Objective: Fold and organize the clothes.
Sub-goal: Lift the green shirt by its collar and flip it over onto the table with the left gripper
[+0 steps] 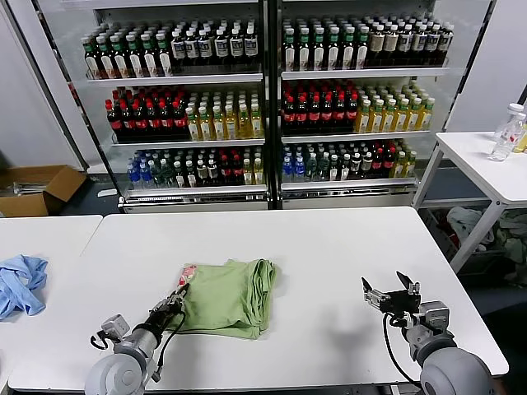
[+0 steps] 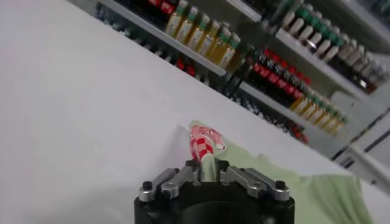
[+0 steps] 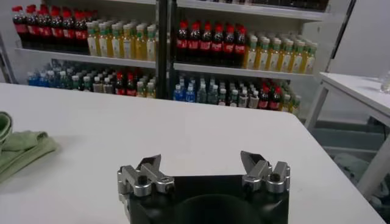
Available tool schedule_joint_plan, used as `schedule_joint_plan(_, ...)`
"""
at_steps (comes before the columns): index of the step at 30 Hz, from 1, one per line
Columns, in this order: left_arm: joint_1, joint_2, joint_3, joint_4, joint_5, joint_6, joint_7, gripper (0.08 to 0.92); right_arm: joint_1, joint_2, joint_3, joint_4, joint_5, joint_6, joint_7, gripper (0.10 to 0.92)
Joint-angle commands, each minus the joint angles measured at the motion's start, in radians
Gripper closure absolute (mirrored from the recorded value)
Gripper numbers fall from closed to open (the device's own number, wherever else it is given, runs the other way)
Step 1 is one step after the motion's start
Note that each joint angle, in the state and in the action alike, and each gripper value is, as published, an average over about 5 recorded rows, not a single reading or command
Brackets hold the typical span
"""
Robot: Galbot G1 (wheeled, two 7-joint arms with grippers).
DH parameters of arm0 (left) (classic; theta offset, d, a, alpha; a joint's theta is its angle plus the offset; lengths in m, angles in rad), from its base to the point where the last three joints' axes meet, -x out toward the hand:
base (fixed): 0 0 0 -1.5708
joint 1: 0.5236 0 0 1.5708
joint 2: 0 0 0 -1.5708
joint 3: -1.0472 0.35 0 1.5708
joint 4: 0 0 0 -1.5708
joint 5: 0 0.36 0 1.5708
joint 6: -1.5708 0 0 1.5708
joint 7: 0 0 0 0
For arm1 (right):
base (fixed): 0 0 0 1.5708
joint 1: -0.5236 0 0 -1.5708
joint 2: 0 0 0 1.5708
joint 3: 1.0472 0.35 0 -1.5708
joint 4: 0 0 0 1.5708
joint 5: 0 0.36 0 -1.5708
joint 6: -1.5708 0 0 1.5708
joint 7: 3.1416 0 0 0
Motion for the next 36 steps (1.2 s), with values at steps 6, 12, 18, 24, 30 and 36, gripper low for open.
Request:
schedule_joint_plan(6, 0.015, -0.020, -0.173, -0.029, -0.399, -0.015, 0.009, 0.900, -0.003, -0.002, 0.008, 0.006, 0.007, -0.003, 0.001, 0.203)
schedule_joint_plan(12, 0.043, 0.124, -0.453, -0.082, -0.349, 0.016, -0.013, 0.901, 0.013, -0.001, 0.004, -0.003, 0.013, 0.001, -0.001, 0.203)
schedule_joint_plan(18, 0.051, 0.270, -0.609, -0.196, -0.169, 0.083, -0.044, 0.901, 0.035, 0.010, -0.012, -0.004, 0.014, 0.004, -0.004, 0.203)
schedule_joint_plan(24, 0.027, 0.153, -0.233, -0.360, 0.139, 0.092, -0.069, 0.901, 0.006, 0.007, -0.007, 0.023, 0.012, 0.016, -0.009, 0.203)
schedule_joint_plan(30, -0.143, -0.126, 0.225, -0.220, 0.295, 0.089, -0.116, 0.901, -0.034, -0.008, 0.028, 0.044, 0.012, 0.022, -0.010, 0.203)
schedule_joint_plan(36, -0.309, -0.305, 0.461, 0.018, 0.354, 0.082, -0.171, 0.901, -0.045, -0.023, 0.059, 0.058, 0.023, 0.021, -0.011, 0.203)
